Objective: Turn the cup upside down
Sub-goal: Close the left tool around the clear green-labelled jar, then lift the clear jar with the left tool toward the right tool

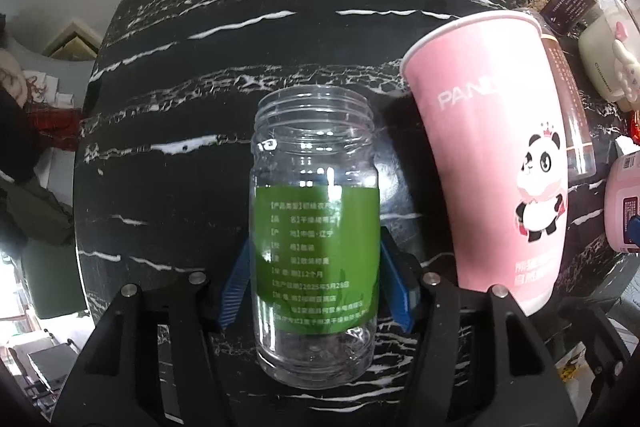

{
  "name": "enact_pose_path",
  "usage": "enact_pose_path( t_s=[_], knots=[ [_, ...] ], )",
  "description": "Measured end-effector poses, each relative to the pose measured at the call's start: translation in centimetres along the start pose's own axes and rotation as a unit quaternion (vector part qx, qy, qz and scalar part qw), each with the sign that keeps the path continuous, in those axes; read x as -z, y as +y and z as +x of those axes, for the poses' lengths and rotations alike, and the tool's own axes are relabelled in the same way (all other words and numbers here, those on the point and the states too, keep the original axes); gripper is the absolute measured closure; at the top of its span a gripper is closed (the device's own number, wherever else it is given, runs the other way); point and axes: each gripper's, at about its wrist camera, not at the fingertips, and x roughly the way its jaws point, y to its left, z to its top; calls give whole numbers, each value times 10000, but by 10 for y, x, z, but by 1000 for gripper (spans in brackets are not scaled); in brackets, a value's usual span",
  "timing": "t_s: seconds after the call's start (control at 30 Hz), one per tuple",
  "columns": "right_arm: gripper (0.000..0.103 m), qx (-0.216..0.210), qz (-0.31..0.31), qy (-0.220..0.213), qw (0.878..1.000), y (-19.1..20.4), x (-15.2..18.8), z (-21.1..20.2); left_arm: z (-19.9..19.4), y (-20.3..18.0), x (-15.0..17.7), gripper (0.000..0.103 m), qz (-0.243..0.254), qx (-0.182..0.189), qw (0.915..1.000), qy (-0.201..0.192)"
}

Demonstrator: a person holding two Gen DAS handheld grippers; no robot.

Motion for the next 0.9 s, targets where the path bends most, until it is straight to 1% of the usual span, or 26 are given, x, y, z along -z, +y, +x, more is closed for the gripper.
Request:
enact_pose_path(
  t_s=[0.27, 0.43, 0.67, 0.9],
  knots=[
    [1, -34, -36, -44, 10000, 6, 7, -9, -10, 13, 18, 46, -277, 106, 9994, 200],
    [1, -57, -93, -77, 9999, 7, 17, -16, -16, 15, 40, 46, -417, 108, 9988, 235],
    [1, -81, -189, -63, 9998, 8, 32, -18, -31, 4, 76, 46, -469, 118, 9987, 150],
    [1, -70, -265, 82, 9996, 7, 53, -13, -24, -4, 100, 46, -558, 294, 9978, 205]
  ],
)
